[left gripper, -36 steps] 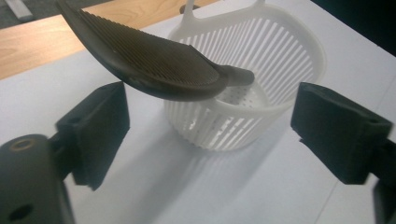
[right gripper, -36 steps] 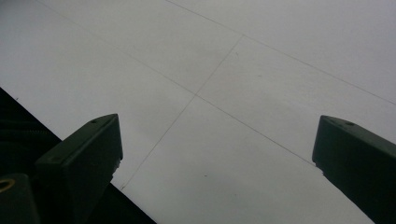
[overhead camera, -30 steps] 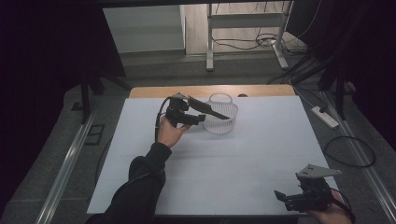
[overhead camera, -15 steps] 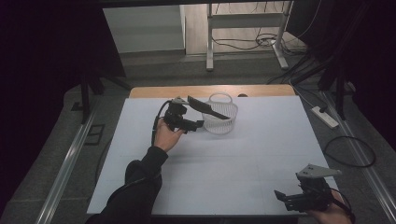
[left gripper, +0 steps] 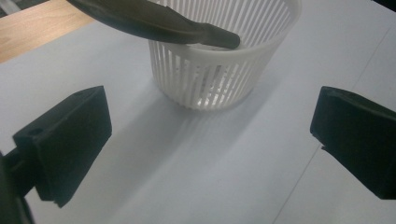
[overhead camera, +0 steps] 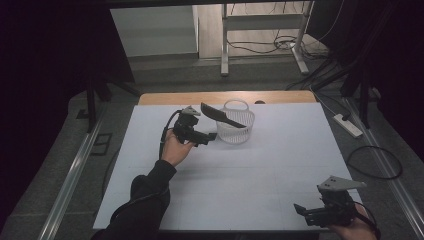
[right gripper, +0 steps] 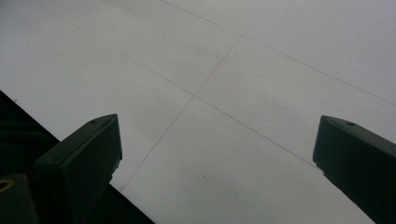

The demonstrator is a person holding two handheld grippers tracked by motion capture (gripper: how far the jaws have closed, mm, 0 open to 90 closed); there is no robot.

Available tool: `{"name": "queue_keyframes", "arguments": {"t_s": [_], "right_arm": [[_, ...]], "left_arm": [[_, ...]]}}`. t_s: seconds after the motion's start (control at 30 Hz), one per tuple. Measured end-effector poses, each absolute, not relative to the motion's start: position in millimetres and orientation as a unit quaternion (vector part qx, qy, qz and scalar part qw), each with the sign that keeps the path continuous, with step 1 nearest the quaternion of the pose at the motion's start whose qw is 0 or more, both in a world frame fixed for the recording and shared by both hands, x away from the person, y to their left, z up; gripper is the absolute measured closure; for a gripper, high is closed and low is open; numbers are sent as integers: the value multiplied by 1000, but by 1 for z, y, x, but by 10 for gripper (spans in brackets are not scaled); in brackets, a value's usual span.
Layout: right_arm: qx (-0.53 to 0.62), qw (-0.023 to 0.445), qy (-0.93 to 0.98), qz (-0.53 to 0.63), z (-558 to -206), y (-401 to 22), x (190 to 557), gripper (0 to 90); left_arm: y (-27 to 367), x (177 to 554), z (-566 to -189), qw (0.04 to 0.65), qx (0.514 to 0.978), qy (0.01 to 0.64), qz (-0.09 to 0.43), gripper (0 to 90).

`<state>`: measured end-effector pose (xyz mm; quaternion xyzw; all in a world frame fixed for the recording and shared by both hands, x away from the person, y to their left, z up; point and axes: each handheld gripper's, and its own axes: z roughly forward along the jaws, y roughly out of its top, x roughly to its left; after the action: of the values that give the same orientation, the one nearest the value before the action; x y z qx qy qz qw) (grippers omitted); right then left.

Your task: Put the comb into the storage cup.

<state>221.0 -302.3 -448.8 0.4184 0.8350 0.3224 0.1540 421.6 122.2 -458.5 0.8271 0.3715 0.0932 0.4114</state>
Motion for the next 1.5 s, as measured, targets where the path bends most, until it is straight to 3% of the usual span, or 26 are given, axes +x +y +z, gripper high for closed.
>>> {"name": "queue_keyframes", "arguments": {"t_s": [1.5], "right_arm": [[427, 167, 824, 332, -447, -304, 219, 0]], "left_arm": [[159, 375, -446, 438, 814, 366, 112, 0]]}}
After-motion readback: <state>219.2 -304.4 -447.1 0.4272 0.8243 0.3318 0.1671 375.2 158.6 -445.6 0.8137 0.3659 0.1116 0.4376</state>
